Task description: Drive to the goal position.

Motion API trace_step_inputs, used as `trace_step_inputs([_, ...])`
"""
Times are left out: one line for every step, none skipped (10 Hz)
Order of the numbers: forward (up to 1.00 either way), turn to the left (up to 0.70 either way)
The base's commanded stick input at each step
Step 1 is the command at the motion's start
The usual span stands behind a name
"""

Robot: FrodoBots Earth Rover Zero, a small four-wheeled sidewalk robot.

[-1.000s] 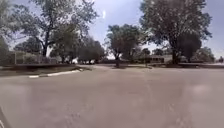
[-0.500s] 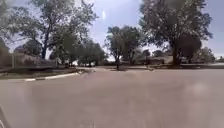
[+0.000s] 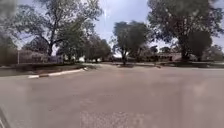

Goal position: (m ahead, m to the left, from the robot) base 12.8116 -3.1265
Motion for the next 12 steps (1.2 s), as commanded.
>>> trace_step_inputs([0.70,0.00])
trace_step_inputs([0.70,0.00])
trace_step_inputs([0.70,0.00])
trace_step_inputs([0.70,0.00])
trace_step_inputs([0.70,0.00])
trace_step_inputs([0.70,0.00])
trace_step_inputs([0.70,0.00])
trace_step_inputs([0.70,0.00])
trace_step_inputs([0.70,0.00])
trace_step_inputs([0.70,0.00])
trace_step_inputs([0.70,0.00])
trace_step_inputs([0.70,0.00])
